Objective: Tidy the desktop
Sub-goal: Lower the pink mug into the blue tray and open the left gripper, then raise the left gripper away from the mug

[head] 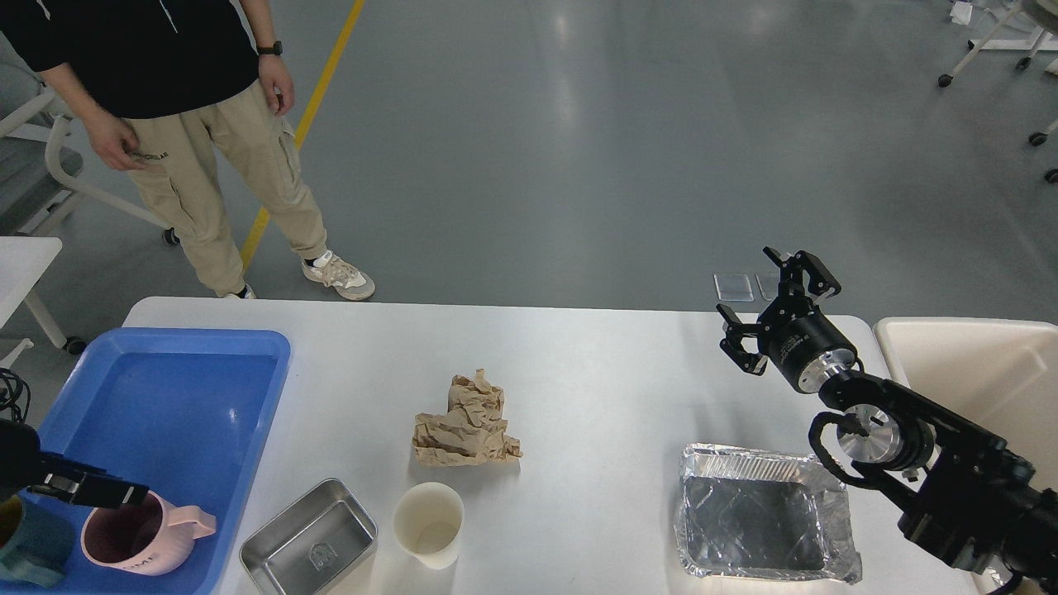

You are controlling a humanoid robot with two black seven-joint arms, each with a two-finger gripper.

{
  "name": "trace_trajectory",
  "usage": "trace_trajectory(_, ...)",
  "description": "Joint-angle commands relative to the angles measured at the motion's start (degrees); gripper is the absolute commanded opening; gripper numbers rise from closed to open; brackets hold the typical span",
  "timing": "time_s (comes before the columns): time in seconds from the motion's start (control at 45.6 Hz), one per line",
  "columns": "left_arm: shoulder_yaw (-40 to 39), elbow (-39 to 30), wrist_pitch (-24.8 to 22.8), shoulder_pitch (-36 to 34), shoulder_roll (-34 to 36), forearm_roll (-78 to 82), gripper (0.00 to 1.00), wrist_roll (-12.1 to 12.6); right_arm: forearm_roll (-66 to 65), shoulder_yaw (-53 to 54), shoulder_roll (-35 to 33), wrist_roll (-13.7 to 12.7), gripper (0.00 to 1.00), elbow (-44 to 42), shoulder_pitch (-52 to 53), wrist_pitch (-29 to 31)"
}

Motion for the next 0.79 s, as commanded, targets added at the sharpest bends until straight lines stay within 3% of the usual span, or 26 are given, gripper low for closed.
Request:
trace_trajectory(0.0, -2.1, -0.3, -0.5, 0.1, 0.3, -2.2, 0.77, -1.8, 0.0, -0.1, 0.0, -0.1, 1.0, 0.0, 0.0, -0.1)
trace_trajectory(0.175, -5.7, -0.6, -2.9, 0.1, 0.7, -9.8, 0.8, -1.5, 0.0, -0.1, 0.1, -0.1, 1.0, 0.0, 0.0, -0.2)
trace_trajectory(0.329, -10.1, -0.3, -3.4, 0.1, 0.4, -16.5, 0.9, -1.1, -1.2, -0.1, 0.0, -0.2, 1.0, 0.0, -0.2, -0.3)
trace_trajectory(0.57, -20.3, -0.2, -2.2, 0.2, -0.1, -33.9, 0.93, 1.9, -2.6, -0.1, 0.6, -0.2, 1.0, 0.0, -0.3, -0.8)
trace_trajectory(0.636, -21.2, -0.1, -0.9, 0.2, 0.0, -36.7, 0.94, 5.1, -2.7, -0.1, 0.7, -0.2, 1.0, 0.0, -0.4, -1.0)
trace_trajectory(0.658, -21.4, 0.1, 1.1, 0.2, -0.1, -39.7, 0.95, 8.6, -3.2, -0.2, 0.8, -0.2, 1.0, 0.1, -0.5, -1.0)
trace_trajectory(0.767, -21.4, -0.1, 4.6, 1.8, -0.1, -47.1, 0.97, 16.8, -4.0, -0.2, 0.9, -0.2, 1.0, 0.2, -0.7, -1.5)
